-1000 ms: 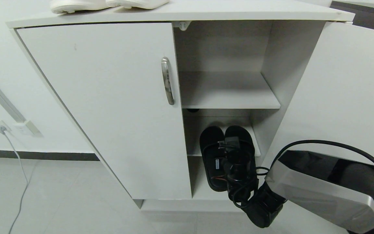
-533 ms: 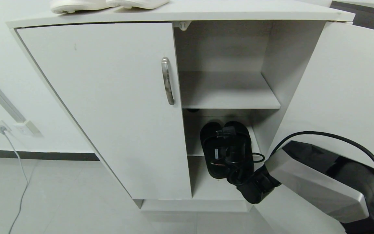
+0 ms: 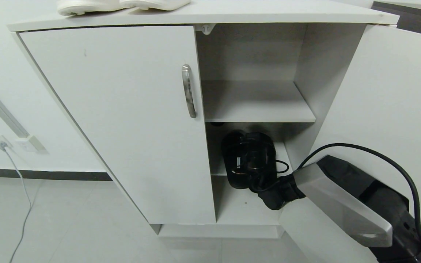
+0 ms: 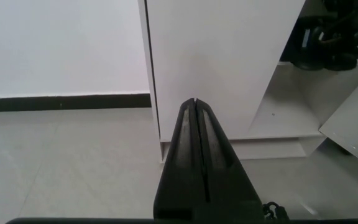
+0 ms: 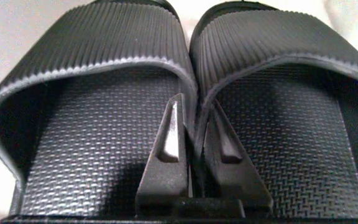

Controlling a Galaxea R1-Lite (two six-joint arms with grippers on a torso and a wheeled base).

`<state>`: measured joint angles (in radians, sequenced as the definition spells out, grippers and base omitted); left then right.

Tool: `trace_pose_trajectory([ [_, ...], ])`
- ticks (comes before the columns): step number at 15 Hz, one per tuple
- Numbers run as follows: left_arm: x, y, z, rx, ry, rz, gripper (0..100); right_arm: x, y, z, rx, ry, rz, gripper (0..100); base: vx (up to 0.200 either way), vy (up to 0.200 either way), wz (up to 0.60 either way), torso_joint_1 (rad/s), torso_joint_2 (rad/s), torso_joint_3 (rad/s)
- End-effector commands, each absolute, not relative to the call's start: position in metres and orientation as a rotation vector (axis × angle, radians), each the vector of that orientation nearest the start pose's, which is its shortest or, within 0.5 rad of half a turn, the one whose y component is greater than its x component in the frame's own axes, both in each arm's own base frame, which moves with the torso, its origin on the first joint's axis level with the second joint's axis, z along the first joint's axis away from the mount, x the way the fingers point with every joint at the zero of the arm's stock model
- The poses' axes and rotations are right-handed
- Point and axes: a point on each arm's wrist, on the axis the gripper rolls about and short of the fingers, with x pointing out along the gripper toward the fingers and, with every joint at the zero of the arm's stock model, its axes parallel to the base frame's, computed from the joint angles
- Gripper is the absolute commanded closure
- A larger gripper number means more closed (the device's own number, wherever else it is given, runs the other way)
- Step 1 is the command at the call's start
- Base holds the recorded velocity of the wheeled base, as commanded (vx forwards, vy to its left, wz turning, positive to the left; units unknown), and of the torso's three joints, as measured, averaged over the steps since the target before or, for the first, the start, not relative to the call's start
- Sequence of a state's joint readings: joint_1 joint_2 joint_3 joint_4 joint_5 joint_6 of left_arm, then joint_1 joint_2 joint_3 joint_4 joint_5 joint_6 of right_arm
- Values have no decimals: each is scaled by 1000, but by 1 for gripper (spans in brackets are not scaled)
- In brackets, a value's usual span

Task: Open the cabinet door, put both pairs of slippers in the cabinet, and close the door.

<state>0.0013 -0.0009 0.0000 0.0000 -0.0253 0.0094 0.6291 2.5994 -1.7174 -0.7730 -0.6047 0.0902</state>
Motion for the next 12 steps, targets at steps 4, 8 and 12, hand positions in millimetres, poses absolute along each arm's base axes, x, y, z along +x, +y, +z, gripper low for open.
trace_pose_trajectory([
  [4, -23, -1, 75, 9, 0, -25, 100, 468, 294, 51, 64, 58, -28, 100, 0, 0, 0, 0, 0, 0],
  [8, -23, -1, 75, 9, 0, -25, 100, 470, 291, 53, 58, 58, -35, 100, 0, 0, 0, 0, 0, 0],
  [12, -23, -1, 75, 9, 0, -23, 100, 472, 288, 52, 50, 67, -42, 100, 0, 0, 0, 0, 0, 0],
])
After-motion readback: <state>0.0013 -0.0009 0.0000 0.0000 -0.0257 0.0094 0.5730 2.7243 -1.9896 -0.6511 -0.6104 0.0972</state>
